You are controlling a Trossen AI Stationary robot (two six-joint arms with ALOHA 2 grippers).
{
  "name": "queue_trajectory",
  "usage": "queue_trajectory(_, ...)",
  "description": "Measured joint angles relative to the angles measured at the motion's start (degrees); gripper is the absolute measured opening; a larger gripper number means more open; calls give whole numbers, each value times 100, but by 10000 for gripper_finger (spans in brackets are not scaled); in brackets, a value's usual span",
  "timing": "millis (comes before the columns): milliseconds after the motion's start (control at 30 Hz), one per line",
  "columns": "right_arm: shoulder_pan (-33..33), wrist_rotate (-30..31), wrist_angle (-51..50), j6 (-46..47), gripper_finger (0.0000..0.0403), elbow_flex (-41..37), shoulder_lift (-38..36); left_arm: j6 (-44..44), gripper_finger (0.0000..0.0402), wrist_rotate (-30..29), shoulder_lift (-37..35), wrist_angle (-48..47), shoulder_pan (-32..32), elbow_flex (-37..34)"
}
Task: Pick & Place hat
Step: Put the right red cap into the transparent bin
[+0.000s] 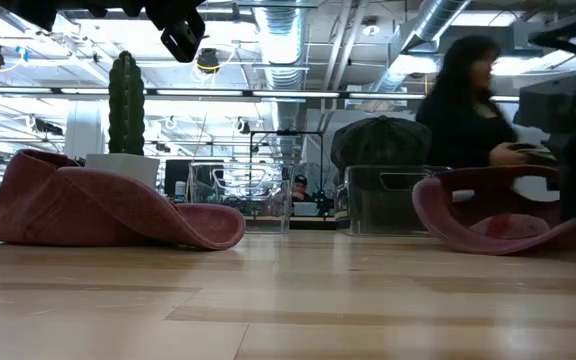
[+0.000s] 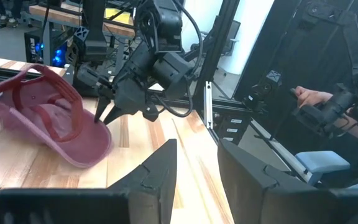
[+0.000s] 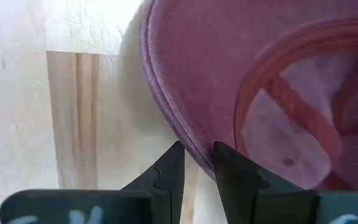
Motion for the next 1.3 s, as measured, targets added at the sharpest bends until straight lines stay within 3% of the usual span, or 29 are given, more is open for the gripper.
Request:
queue_trajectory(133, 2, 175, 124, 247, 66, -41, 0, 0, 113, -1, 0, 0, 0, 0)
queue_trajectory(300, 8, 249, 285, 453, 11, -41, 0, 0, 113, -1, 0, 0, 0, 0)
queue_trajectory(500, 34, 294, 772, 627, 5, -16, 0, 0, 113, -1, 0, 0, 0, 0)
queue_trajectory(633, 191, 679, 844, 804, 3, 257, 0, 0, 113, -1, 0, 0, 0, 0)
queue_trajectory(800, 527, 1573, 1088, 766, 1, 732, 0, -11, 113, 0, 0, 0, -5, -2)
queue_trajectory(1033, 902, 2620, 2972, -196, 1, 961, -2, 158, 113, 592, 121, -1, -154, -127)
queue_trajectory(1200, 911, 2685, 4453, -942, 1, 960, -2, 352, 113, 890, 388, 3, -222, -127)
queue_trajectory(1300, 882, 2414, 4997, -1269, 1, 960, -2, 359, 113, 879, 703, 2, -234, -127)
